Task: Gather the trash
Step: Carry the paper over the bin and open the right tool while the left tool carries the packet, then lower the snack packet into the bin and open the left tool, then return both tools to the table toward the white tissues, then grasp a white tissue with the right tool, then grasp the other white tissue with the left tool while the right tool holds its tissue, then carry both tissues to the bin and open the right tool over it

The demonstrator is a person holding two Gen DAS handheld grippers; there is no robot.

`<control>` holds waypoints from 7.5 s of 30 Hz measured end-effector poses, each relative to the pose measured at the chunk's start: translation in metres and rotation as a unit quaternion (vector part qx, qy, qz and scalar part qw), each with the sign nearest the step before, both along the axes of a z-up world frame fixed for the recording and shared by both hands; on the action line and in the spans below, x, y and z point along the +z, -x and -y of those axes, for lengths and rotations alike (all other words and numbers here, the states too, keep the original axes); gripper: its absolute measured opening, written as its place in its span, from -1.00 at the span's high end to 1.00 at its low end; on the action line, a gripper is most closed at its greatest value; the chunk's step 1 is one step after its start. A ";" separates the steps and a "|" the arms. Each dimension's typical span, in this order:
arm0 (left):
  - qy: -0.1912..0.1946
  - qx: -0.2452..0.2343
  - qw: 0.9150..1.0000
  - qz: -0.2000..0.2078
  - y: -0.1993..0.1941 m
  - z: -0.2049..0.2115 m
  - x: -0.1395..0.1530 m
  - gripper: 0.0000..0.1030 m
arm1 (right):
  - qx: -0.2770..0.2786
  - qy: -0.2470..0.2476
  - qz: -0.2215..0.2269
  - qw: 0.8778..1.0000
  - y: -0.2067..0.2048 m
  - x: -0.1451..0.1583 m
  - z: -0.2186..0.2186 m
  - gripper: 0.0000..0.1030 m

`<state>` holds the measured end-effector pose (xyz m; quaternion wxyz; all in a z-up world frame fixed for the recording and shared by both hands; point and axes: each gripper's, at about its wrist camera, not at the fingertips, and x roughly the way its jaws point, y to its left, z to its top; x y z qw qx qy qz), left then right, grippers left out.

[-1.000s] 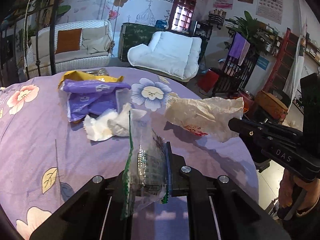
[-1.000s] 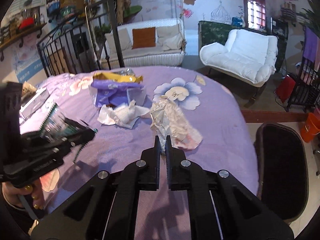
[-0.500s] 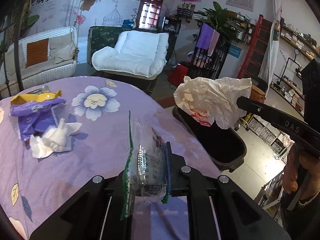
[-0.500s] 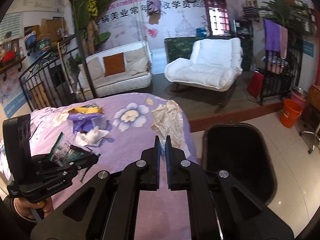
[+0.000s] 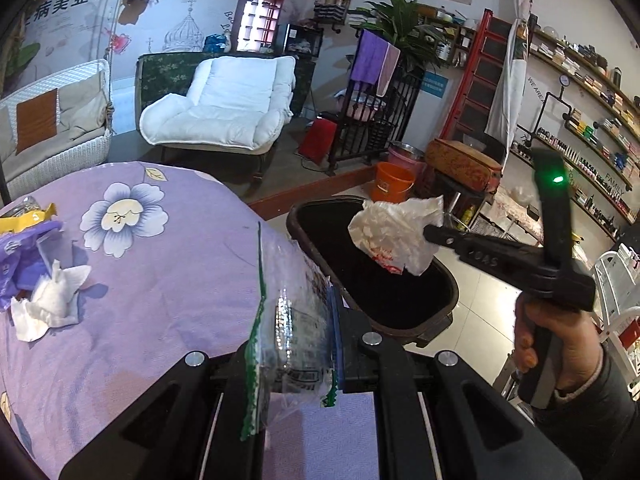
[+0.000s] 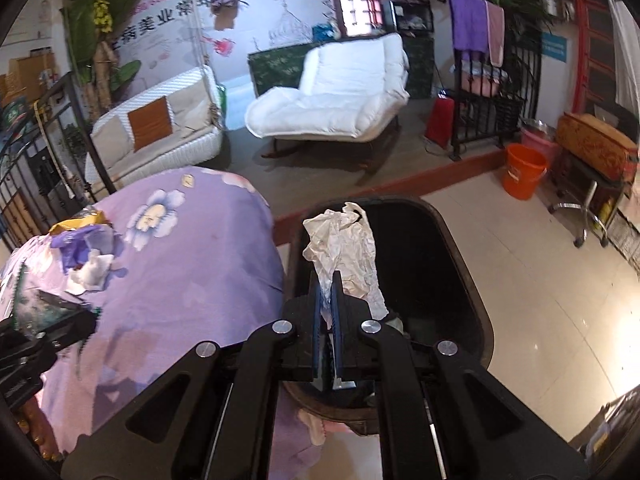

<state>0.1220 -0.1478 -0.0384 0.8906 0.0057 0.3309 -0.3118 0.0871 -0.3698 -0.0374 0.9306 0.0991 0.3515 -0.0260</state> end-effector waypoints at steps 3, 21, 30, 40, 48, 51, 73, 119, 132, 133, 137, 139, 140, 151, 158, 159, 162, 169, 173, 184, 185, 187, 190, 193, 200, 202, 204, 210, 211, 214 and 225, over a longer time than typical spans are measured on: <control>-0.002 -0.007 1.000 -0.005 -0.003 0.006 -0.001 0.80 | -0.012 -0.014 -0.029 0.999 -0.016 -0.023 0.013 0.88; -0.014 -0.031 0.999 -0.034 -0.009 0.037 -0.012 0.80 | -0.061 -0.076 -0.089 0.991 -0.042 -0.085 0.034 -0.18; -0.005 -0.050 0.998 -0.046 -0.021 0.062 -0.012 0.80 | -0.082 -0.061 -0.043 0.994 -0.006 -0.067 0.036 -0.34; -0.015 -0.071 0.995 -0.067 -0.045 0.107 -0.022 0.80 | -0.128 -0.057 0.004 0.990 0.051 -0.043 0.061 -0.43; -0.030 -0.083 0.991 -0.099 -0.061 0.137 -0.042 0.80 | -0.154 -0.057 0.025 0.986 0.076 -0.034 0.071 -0.44; -0.042 -0.087 0.990 -0.106 -0.065 0.149 -0.049 0.80 | -0.161 -0.055 0.033 0.985 0.083 -0.030 0.075 -0.46; -0.064 -0.098 0.989 -0.094 -0.074 0.166 -0.054 -0.59 | -0.203 -0.052 0.061 0.976 0.107 -0.019 0.098 -0.71; -0.073 0.246 0.965 -0.043 -0.008 -0.173 -0.027 -0.71 | 0.198 -0.105 -0.036 0.974 -0.027 -0.016 -0.173 -0.73; -0.085 0.313 0.945 -0.045 -0.010 -0.245 -0.025 -0.71 | 0.273 -0.132 -0.083 0.949 -0.088 -0.018 -0.286 -0.72; -0.083 0.314 0.945 -0.046 -0.010 -0.247 -0.026 -0.71 | 0.276 -0.134 -0.087 0.948 -0.093 -0.019 -0.293 -0.72; -0.080 0.313 0.945 -0.046 -0.012 -0.253 -0.027 -0.71 | 0.277 -0.144 -0.106 0.944 -0.113 -0.026 -0.316 -0.54; -0.081 0.312 0.945 -0.047 -0.014 -0.254 -0.028 -0.71 | 0.273 -0.147 -0.113 0.944 -0.121 -0.031 -0.323 -0.45; -0.080 0.311 0.946 -0.048 -0.014 -0.255 -0.029 -0.71 | 0.271 -0.149 -0.115 0.944 -0.123 -0.032 -0.325 -0.42; -0.070 0.298 0.950 -0.059 -0.018 -0.258 -0.032 -0.71 | 0.253 -0.147 -0.134 0.947 -0.137 -0.046 -0.335 0.20; -0.063 0.283 0.955 -0.063 -0.026 -0.253 -0.032 -0.71 | 0.255 -0.149 -0.109 0.949 -0.127 -0.035 -0.325 0.51; -0.060 0.278 0.956 -0.066 -0.029 -0.252 -0.033 -0.71 | 0.255 -0.148 -0.102 0.950 -0.124 -0.032 -0.322 0.52; -0.048 0.268 0.959 -0.075 -0.042 -0.250 -0.034 -0.71 | 0.251 -0.147 -0.084 0.953 -0.115 -0.022 -0.310 0.53; -0.043 0.238 0.965 -0.105 -0.086 -0.235 -0.043 -0.71 | 0.236 -0.131 -0.048 0.962 -0.092 -0.008 -0.283 0.54; -0.058 0.232 0.964 -0.115 -0.105 -0.227 -0.047 -0.56 | 0.226 -0.135 -0.044 0.964 -0.084 -0.006 -0.268 0.53; -0.083 0.236 0.961 -0.121 -0.117 -0.209 -0.053 0.37 | 0.200 -0.139 -0.029 0.969 -0.065 -0.004 -0.240 0.53; -0.080 0.235 0.961 -0.121 -0.115 -0.208 -0.052 0.42 | 0.198 -0.141 -0.029 0.970 -0.064 -0.004 -0.238 0.53; -0.075 0.233 0.962 -0.121 -0.111 -0.208 -0.050 0.62 | 0.193 -0.143 -0.029 0.970 -0.062 -0.005 -0.234 0.53; -0.057 0.227 0.964 -0.123 -0.103 -0.210 -0.047 0.70 | 0.187 -0.147 -0.030 0.971 -0.059 -0.008 -0.226 0.53; -0.050 0.222 0.967 -0.113 -0.095 -0.204 -0.040 0.71 | 0.181 -0.146 -0.028 0.972 -0.054 -0.009 -0.219 0.53; -0.029 0.213 0.973 -0.088 -0.068 -0.184 -0.023 0.71 | 0.170 -0.152 -0.021 0.973 -0.044 -0.011 -0.196 0.53; -0.024 0.208 0.975 -0.080 -0.061 -0.176 -0.018 0.71 | 0.166 -0.150 -0.015 0.974 -0.039 -0.010 -0.190 0.53; -0.016 0.202 0.977 -0.072 -0.054 -0.165 -0.014 0.71 | 0.163 -0.147 -0.009 0.976 -0.034 -0.010 -0.183 0.53; -0.008 0.168 0.984 -0.057 -0.038 -0.129 -0.007 0.71 | 0.137 -0.137 0.010 0.981 -0.018 -0.007 -0.149 0.53; -0.007 0.161 0.985 -0.056 -0.036 -0.122 -0.006 0.71 | 0.130 -0.134 0.014 0.982 -0.014 -0.007 -0.141 0.53; -0.004 0.142 0.989 -0.051 -0.032 -0.102 -0.005 0.71 | 0.110 -0.129 0.019 0.985 -0.005 -0.006 -0.121 0.53; -0.009 0.074 0.996 -0.039 -0.023 -0.034 -0.005 0.71 | 0.038 -0.063 0.030 0.997 0.011 -0.005 -0.060 0.54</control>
